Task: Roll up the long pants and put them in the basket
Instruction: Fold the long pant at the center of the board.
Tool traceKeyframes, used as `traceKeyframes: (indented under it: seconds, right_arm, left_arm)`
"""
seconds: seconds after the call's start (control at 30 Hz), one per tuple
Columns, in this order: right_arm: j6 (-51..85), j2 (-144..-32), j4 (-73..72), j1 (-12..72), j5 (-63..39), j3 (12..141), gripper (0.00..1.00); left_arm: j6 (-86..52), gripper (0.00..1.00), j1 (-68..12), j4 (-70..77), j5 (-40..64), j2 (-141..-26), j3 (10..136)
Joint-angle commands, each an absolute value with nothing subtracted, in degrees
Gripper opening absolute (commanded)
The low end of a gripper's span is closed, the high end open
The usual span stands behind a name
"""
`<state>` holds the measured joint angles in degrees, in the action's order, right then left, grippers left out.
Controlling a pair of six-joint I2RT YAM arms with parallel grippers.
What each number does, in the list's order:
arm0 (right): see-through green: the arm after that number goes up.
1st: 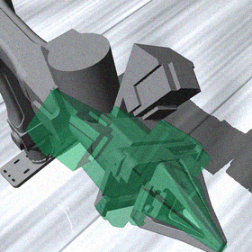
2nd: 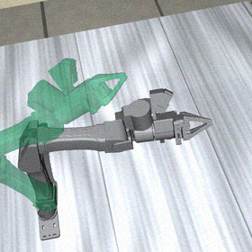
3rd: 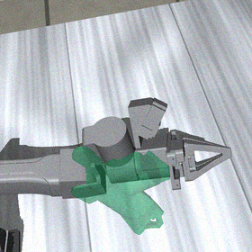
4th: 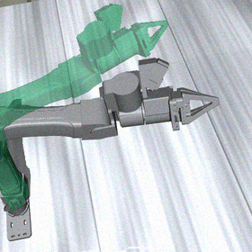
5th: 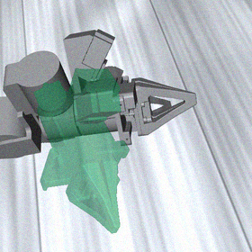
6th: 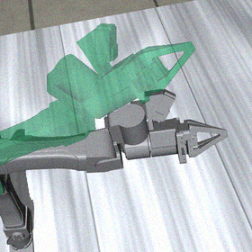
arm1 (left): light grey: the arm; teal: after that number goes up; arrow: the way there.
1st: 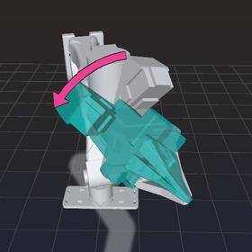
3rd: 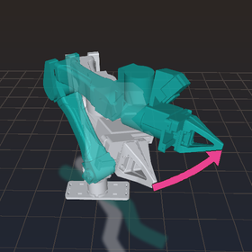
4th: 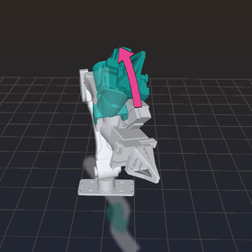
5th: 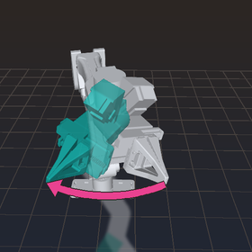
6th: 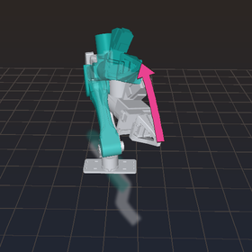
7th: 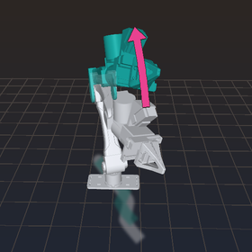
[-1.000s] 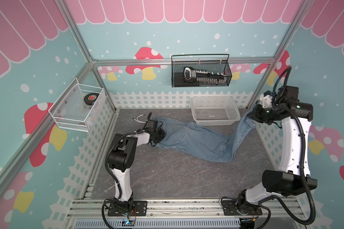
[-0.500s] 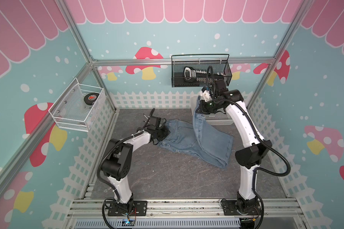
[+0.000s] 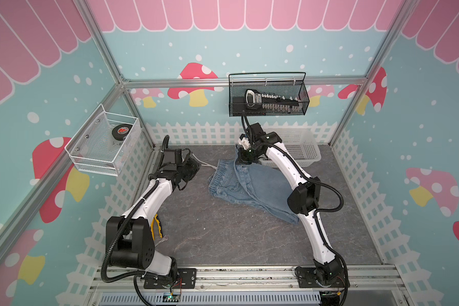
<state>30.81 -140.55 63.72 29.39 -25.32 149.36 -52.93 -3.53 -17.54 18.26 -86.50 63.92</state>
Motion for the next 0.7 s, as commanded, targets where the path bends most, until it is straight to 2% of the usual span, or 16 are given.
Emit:
traceKeyframes:
  seconds: [0.0, 0.1, 0.13, 0.27, 0.37, 0.5, 0.67]
  right_arm:
    - [33.0, -140.8, 59.2, 31.2, -29.3, 151.6, 0.0]
    - [33.8, -142.1, 56.9, 32.4, -30.8, 151.6, 0.01]
    - [34.5, -142.8, 55.6, 32.7, -32.2, 151.5, 0.05]
    - [36.0, -143.6, 50.9, 32.8, -36.5, 151.9, 0.4]
    - [32.6, -139.7, 53.2, 31.6, -33.9, 150.6, 0.53]
    - [27.2, -129.0, 56.1, 27.9, -28.3, 138.0, 0.54]
    - [24.0, -107.2, 50.6, 19.6, -16.9, 103.8, 0.53]
  left_arm:
    - [-52.4, 0.19, -3.6, -18.5, 19.1, -87.5, 63.2]
    - [-52.5, 0.19, -3.7, -18.0, 19.2, -88.3, 63.4]
    - [-52.5, 0.19, -3.8, -17.9, 19.2, -88.6, 63.4]
    - [-52.6, 0.19, -4.7, -17.8, 19.1, -89.6, 64.0]
    - [-52.6, 0.19, -6.5, -18.0, 18.1, -90.1, 64.7]
    - [-52.9, 0.19, -10.4, -18.1, 16.5, -91.7, 66.3]
    - [-53.7, 0.19, -16.8, -17.0, 14.3, -96.9, 70.8]
